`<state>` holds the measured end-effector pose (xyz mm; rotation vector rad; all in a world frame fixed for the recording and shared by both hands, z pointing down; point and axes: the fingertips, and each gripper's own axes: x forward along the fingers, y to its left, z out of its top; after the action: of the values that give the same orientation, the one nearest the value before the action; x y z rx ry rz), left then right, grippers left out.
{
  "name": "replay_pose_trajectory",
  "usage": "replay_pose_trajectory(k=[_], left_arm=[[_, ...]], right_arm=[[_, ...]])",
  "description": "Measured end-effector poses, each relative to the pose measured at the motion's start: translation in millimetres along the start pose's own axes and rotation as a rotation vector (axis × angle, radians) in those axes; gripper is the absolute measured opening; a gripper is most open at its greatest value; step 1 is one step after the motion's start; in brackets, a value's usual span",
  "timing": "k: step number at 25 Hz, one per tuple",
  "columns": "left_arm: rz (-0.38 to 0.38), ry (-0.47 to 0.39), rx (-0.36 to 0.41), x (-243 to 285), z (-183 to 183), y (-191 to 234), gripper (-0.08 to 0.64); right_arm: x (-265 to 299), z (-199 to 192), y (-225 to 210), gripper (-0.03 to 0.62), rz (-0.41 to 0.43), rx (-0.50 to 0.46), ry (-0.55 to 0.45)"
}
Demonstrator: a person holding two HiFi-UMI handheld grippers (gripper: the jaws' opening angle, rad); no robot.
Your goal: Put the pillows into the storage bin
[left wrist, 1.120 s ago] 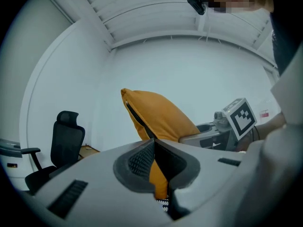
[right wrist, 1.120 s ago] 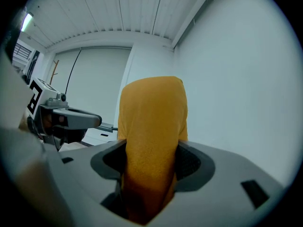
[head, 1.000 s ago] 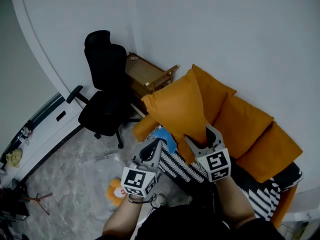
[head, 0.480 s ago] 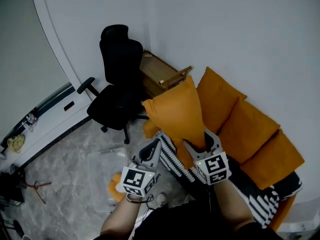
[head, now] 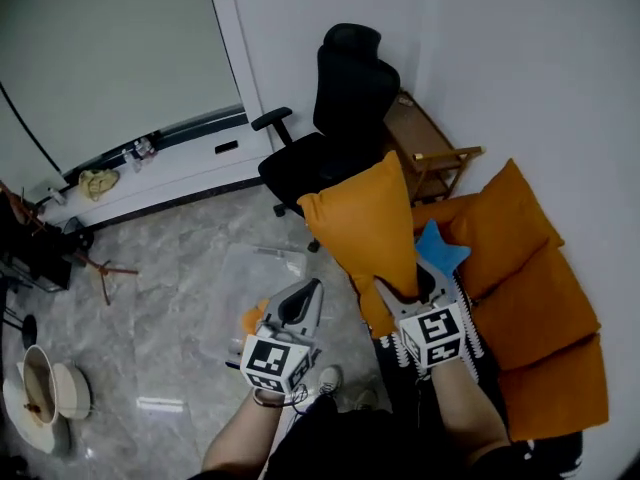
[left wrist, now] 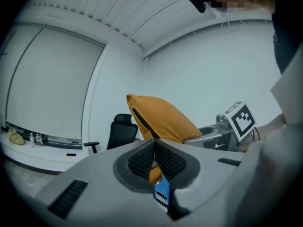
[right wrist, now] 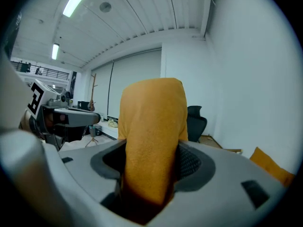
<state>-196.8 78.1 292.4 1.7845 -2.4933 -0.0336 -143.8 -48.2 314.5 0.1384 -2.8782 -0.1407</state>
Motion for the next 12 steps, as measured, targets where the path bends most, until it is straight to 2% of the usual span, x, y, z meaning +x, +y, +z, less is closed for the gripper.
replay_pose_trajectory(k=[6, 12], left_arm=[[0.250, 0.056, -0.042, -87, -7, 27, 0.006], [0.384, 0.041, -0.042, -144, -17, 54, 0.006]], right_arm=[[11, 0, 68, 0.290, 0.214, -0.001, 0.012], [34, -7, 129, 0.290, 0.343, -0.004, 0.022]])
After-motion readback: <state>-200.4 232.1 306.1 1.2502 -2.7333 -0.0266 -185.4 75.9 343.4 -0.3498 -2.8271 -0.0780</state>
